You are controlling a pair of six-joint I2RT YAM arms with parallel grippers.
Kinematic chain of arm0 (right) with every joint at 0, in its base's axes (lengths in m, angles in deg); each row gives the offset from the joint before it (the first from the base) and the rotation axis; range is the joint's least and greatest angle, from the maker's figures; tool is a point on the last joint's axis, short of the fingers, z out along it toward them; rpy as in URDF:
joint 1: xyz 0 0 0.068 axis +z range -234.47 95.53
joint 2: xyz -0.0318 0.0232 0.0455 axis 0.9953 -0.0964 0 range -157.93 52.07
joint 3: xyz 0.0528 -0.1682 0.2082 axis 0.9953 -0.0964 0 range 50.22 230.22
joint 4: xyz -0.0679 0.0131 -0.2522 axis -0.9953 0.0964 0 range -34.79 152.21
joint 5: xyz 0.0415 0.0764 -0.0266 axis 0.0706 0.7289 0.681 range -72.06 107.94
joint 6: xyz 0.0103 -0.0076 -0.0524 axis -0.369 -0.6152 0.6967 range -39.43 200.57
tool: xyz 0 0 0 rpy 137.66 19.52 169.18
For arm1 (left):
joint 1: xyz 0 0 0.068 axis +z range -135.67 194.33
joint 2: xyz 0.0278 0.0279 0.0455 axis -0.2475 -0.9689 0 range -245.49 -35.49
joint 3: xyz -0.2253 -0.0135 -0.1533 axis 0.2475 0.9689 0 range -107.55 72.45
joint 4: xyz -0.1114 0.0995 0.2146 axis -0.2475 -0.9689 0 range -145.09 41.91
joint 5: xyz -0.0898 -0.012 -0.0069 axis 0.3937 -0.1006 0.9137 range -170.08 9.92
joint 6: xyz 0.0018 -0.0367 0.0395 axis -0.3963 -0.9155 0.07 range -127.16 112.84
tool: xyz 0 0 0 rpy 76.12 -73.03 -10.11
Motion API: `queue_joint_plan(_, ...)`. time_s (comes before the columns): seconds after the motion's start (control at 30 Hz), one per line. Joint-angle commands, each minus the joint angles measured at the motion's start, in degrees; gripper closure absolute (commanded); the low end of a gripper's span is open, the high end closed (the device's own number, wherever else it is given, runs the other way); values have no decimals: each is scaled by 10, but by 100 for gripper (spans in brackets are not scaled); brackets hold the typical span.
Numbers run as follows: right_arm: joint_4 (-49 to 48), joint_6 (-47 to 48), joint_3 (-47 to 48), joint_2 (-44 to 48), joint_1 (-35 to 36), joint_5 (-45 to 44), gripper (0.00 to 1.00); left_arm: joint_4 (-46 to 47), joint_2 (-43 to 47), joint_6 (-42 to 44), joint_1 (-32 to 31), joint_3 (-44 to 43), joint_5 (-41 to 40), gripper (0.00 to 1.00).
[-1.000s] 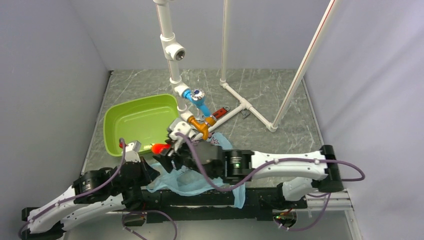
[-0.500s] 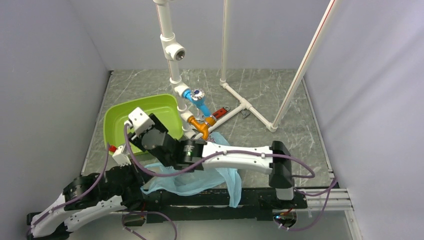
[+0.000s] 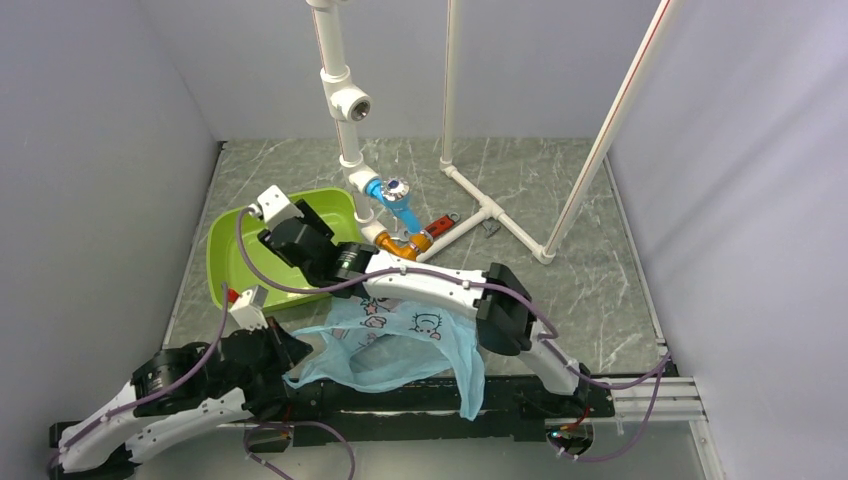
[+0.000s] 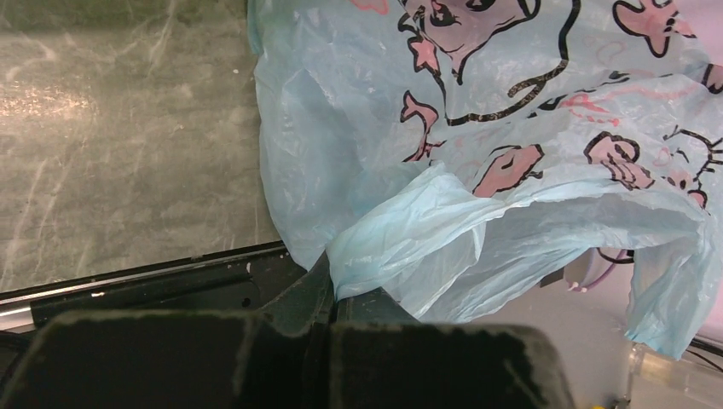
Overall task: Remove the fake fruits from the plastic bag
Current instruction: Place the fake fruit in the bin, then take out the fake fruit from the plastic bag.
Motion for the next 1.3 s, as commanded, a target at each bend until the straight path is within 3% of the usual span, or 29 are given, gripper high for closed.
queue_joint_plan(0.0, 26, 0, 36, -17, -4, 9, 36, 10, -25, 12, -3, -18, -8, 100)
queue_joint_plan(0.07, 26, -3, 28, -11, -4, 10, 22, 12, -24, 14, -3, -17, -8, 100)
queue_joint_plan(0.23, 43, -33, 5, 21, -3, 28, 15, 15, -15, 16, -3, -17, -10, 100)
queue_joint_plan(0.4, 62, -50, -38, 86, 8, 30, 14, 18, -12, 19, -3, -16, -6, 100)
queue_joint_plan(0.8, 110, -69, -263, 326, 137, 20, 15, 33, -22, 42, -3, -20, -2, 100)
queue_joint_plan(0.9, 105, -82, -346, 405, 156, 73, 21, 50, -15, 55, -3, -19, 2, 100)
queue_joint_plan(1.1, 17, -74, -574, 604, 179, 226, 47, 89, 24, 73, -3, -7, 17, 100)
queue_joint_plan(1.27, -32, -110, -708, 685, 180, 245, 66, 153, 57, 114, -3, -4, 24, 100)
